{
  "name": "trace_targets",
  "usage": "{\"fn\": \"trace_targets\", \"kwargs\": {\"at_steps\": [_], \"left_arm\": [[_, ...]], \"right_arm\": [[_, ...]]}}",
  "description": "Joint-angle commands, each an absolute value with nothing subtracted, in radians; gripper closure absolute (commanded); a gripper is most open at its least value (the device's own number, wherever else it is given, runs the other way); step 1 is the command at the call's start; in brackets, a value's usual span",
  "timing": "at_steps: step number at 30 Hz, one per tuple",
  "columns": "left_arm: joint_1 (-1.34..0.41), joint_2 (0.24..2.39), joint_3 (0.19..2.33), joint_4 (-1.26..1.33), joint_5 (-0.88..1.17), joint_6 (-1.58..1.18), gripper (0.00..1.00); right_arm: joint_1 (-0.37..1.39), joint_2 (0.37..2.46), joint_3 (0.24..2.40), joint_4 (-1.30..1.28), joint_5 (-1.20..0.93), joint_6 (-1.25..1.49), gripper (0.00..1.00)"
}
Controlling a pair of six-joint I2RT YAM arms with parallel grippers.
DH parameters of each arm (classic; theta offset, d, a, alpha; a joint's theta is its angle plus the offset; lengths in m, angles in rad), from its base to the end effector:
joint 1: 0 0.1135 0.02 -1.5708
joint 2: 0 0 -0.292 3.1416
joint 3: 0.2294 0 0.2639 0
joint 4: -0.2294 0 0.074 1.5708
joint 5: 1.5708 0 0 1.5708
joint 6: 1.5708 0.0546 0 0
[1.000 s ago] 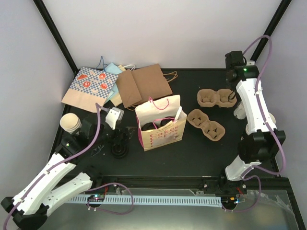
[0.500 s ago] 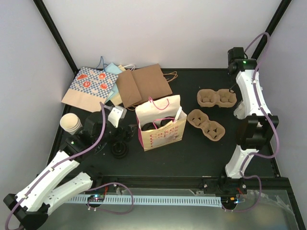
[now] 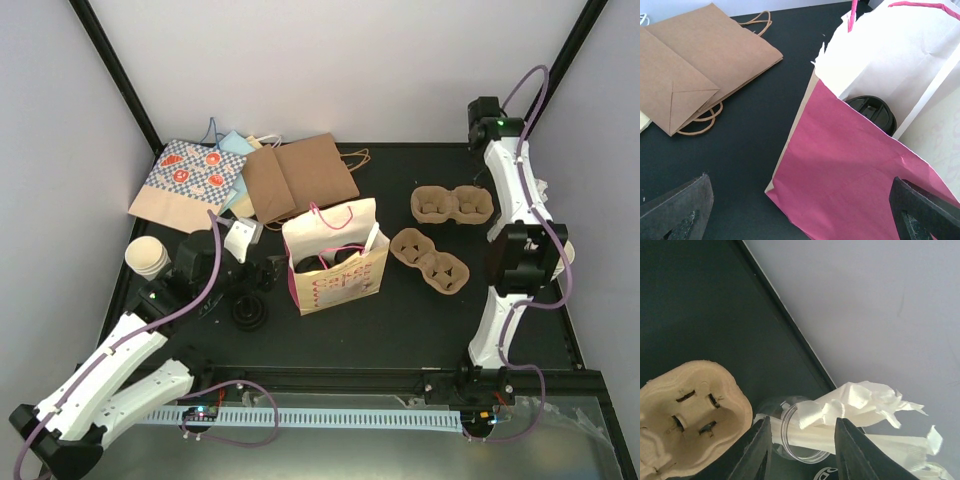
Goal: Pack the takeout coffee
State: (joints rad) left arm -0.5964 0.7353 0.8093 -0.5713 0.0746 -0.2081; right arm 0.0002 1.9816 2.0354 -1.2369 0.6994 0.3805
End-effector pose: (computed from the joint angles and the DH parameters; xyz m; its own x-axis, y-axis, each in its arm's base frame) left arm 0.1369 -0.0978 0.3269 -0.5131 0.0993 -0.8526 0.5195 0.8266 -0.2164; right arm 0.4338 -0.0351 0.3478 -0.7692 0.2840 -0.5724 0.5697 0.7106 -0.4130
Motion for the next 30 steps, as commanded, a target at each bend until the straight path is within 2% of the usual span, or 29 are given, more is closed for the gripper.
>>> {"fn": "trace_targets", "kwargs": {"at_steps": [1, 9, 14, 17, 30], "left_arm": [[-0.582, 0.742, 0.811, -0.543, 0.084, -0.189, 0.01], [-0.568, 0.741, 0.808, -0.54, 0.097, -0.189, 0.01], [-0.56, 0.745, 0.808, -0.538, 0.108, -0.184, 0.01], [-0.555, 0.751, 0.808, -0.54, 0.116, -0.182, 0.01], [-0.546, 0.747, 0.806, -0.539, 0.13, -0.184, 0.01]], "right_arm": [[0.001, 2.022, 2.078, -1.274, 0.753, 0.412, 0.62], [0.004, 2.055, 2.102, -1.307, 0.801, 0.432, 0.64], [0.005, 2.051, 2.107, -1.309, 0.798, 0.427, 0.9], [0.01, 2.043, 2.122, -1.328, 0.803, 0.434, 0.97], [0.026, 1.964, 2.157, -1.334, 0.802, 0.407, 0.99]]}}
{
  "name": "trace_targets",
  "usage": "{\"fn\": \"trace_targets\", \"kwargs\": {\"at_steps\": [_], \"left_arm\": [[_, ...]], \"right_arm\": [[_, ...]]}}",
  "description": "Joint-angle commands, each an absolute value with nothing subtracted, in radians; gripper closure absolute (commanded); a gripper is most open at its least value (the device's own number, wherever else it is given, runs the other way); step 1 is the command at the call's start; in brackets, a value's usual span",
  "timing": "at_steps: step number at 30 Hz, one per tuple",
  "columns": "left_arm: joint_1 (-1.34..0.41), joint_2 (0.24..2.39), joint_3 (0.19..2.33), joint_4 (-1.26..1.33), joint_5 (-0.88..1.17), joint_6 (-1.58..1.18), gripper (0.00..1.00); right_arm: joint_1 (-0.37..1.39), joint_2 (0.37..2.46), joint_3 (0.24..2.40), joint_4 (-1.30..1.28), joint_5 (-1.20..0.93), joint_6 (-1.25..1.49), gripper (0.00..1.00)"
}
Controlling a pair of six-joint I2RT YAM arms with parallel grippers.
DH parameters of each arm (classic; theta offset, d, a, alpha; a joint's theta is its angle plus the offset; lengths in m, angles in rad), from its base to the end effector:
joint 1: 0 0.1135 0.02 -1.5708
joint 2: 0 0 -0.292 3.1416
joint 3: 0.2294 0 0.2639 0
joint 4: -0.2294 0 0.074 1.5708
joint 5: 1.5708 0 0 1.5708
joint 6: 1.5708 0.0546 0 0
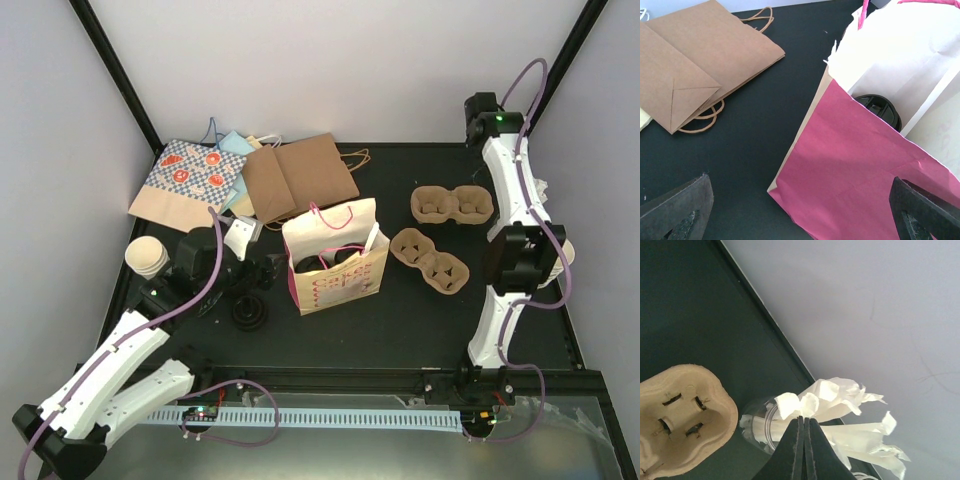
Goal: Pack the takeout coffee
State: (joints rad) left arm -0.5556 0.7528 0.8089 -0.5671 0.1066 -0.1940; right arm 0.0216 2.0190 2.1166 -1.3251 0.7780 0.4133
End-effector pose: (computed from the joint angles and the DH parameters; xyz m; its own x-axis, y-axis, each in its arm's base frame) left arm 0.1431 -0.0957 0.3247 -0.5240 0.0997 -0.8459 0.5119 0.8306 -0.2192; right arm 0.4352 -0.0289 0.3551 -0.7735 0.2695 -0.5737 0.5803 0.6650 -0.4701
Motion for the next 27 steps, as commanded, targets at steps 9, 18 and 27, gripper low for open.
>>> {"fn": "trace_targets", "kwargs": {"at_steps": [9, 18, 27], "left_arm": [[-0.545, 0.746, 0.805, -0.538, 0.135, -0.185, 0.01], [-0.538, 0.76, 0.806, -0.541, 0.143, -0.182, 0.01], [-0.527, 0.764, 0.805, -0.537, 0.156, -0.182, 0.01]], "right_arm": [[0.038, 1.976, 2.156, -1.33, 0.797, 0.38, 0.64], [0.038, 2.077, 2.147, -1.355, 0.877, 0.422, 0.54], [0.038, 2.123, 2.151, -1.361, 0.937, 0.435, 0.56]]}}
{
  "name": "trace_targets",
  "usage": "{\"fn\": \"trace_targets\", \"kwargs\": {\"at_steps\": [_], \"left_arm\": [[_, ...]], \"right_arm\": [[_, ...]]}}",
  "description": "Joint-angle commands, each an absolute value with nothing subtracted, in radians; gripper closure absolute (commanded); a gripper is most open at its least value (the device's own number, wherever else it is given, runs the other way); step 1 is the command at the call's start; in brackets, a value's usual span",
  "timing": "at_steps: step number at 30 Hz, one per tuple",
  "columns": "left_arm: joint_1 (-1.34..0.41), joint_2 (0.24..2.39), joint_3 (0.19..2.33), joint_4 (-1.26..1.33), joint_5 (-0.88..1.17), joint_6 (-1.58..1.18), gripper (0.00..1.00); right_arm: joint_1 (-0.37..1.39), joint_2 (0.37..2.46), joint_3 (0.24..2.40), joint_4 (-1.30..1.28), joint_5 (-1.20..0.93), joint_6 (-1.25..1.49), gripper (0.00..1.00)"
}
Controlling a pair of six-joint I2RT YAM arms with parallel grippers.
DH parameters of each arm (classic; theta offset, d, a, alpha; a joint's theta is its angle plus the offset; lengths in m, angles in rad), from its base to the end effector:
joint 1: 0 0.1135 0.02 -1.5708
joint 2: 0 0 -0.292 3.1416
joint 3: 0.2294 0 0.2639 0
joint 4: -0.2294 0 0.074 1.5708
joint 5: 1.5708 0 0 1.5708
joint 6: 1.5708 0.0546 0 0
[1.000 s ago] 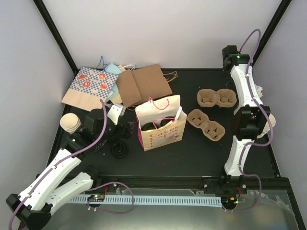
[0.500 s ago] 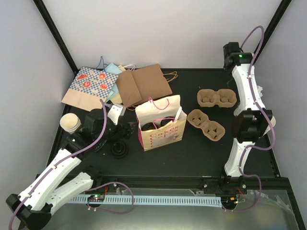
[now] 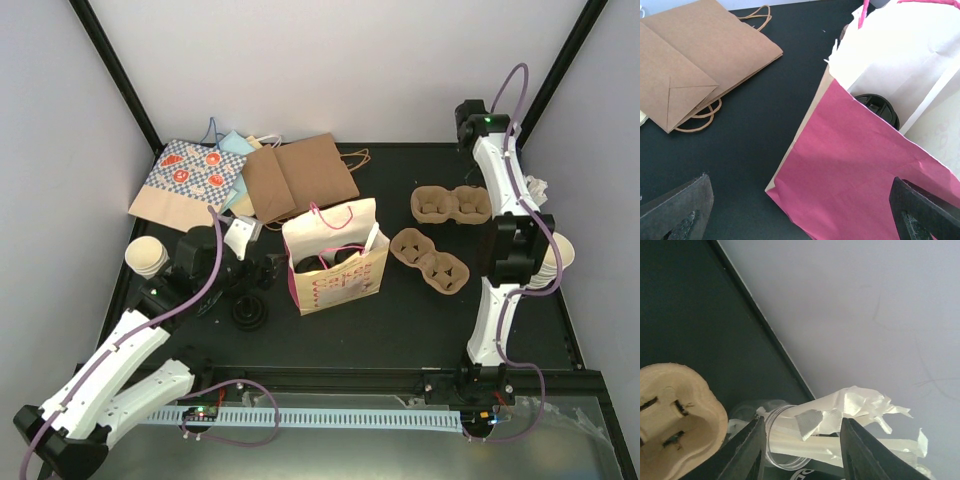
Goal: Pack the takeout coffee
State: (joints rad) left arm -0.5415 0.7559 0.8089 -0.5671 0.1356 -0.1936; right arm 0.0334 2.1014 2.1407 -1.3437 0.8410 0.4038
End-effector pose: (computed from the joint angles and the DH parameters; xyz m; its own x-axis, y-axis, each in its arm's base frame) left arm 0.1440 -0.0952 0.3243 -0.5312 0.0971 -0.8417 0.5191 0.8224 -0.2328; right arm 0.4524 -0.0256 0.3289 -0.8183 0.2348 -0.5246 0.5387 0.6314 -0.5578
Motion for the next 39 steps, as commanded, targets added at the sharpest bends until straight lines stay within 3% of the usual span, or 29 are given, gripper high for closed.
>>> {"fn": "trace_targets", "kwargs": {"at_steps": [1, 10, 13, 17, 26, 32, 39], "left_arm": [[-0.524, 0.765, 0.806, -0.537, 0.156, -0.182, 0.01], [-0.517, 0.761, 0.805, -0.54, 0.168, -0.18, 0.01], [-0.515, 0.759, 0.804, -0.54, 0.168, -0.181, 0.01], [-0.515, 0.761, 0.804, -0.541, 0.173, -0.181, 0.01], [-0.513, 0.755, 0.804, -0.541, 0.168, -0.182, 0.01], [-0.509, 0.753, 0.802, -0.539, 0.164, -0.178, 0.01], [-0.509, 0.762, 0.8, -0.54, 0.17, -0.177, 0.01]], "right_arm": [[0.038, 2.13, 2.155, -1.372, 0.959, 0.444, 0.57], [0.037, 2.127, 2.148, -1.391, 0.991, 0.455, 0.67], [0.038, 2.117, 2.148, -1.395, 0.984, 0.46, 0.74], [0.042, 2.09, 2.146, -1.391, 0.98, 0.452, 0.98], [0.083, 1.999, 2.211, -1.402, 0.966, 0.415, 0.99], [0.166, 1.893, 2.23, -1.407, 1.096, 0.412, 0.99], [0.181, 1.738, 2.232, -1.402, 1.044, 0.402, 0.99]]}}
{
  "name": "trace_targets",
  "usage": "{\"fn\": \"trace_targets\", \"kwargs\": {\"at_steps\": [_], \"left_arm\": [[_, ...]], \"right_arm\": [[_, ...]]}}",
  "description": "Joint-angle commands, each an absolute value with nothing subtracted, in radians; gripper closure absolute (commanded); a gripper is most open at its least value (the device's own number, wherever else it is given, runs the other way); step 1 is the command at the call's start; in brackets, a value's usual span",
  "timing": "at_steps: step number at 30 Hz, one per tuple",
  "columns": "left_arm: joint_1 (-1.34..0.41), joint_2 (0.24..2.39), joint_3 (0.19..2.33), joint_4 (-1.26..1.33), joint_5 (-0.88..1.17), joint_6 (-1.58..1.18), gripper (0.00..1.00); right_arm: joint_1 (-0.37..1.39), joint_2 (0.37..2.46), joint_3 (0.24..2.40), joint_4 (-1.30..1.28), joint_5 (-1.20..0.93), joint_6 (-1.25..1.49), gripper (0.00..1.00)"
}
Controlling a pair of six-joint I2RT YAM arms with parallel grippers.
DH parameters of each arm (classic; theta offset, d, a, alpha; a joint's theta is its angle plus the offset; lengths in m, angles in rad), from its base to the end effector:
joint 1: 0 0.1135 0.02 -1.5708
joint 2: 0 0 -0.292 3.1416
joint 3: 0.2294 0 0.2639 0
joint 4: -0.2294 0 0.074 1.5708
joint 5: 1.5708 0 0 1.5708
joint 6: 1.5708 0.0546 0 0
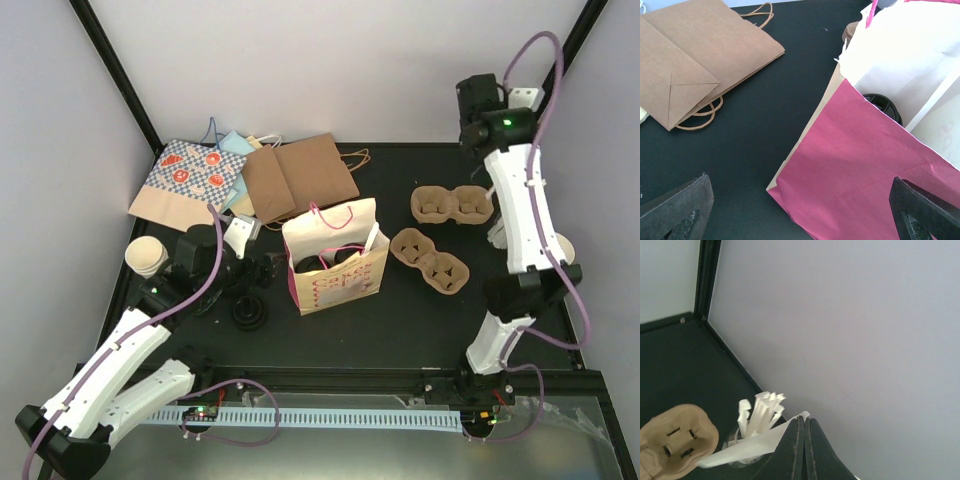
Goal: Pack the takeout coffee
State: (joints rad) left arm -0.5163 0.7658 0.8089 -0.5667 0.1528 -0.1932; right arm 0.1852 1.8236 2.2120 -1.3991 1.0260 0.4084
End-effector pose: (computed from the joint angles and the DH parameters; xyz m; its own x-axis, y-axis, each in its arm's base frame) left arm 0.1477 -0.0934 0.3229 -0.5424 0.0897 -0.8353 0.5079 0.8271 -0.2410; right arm 0.3649 0.0209 0.4624 -0.6248 0.0923 -0.7753 0.6530 0.6062 -0.4540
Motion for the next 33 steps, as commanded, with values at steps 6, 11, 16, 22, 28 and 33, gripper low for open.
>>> {"fn": "trace_targets", "kwargs": {"at_steps": [6, 11, 16, 22, 28, 33], "left_arm": [[-0.509, 0.762, 0.8, -0.539, 0.163, -0.178, 0.01], [-0.507, 0.76, 0.8, -0.537, 0.154, -0.175, 0.01], [-0.506, 0.747, 0.799, -0.539, 0.157, -0.16, 0.01], [-0.506, 0.699, 0.781, -0.509, 0.155, -0.154, 0.01], [-0.506, 0.671, 0.773, -0.494, 0.152, -0.15, 0.01], [-0.505, 0.668, 0.772, -0.495, 0.147, -0.15, 0.01]], "right_arm": [[0.2, 1.581, 2.223, -1.357, 0.892, 0.332, 0.99], [0.202, 1.425, 2.168, -1.28, 0.424, 0.256, 0.99], [0.202, 1.201, 1.955, -1.058, -0.041, 0.25, 0.99], [0.204, 1.131, 1.873, -0.964, -0.413, 0.277, 0.99], [0.204, 1.119, 1.876, -0.828, -0.681, 0.362, 0.99], [0.204, 1.121, 1.871, -0.717, -0.854, 0.478, 0.99]]}}
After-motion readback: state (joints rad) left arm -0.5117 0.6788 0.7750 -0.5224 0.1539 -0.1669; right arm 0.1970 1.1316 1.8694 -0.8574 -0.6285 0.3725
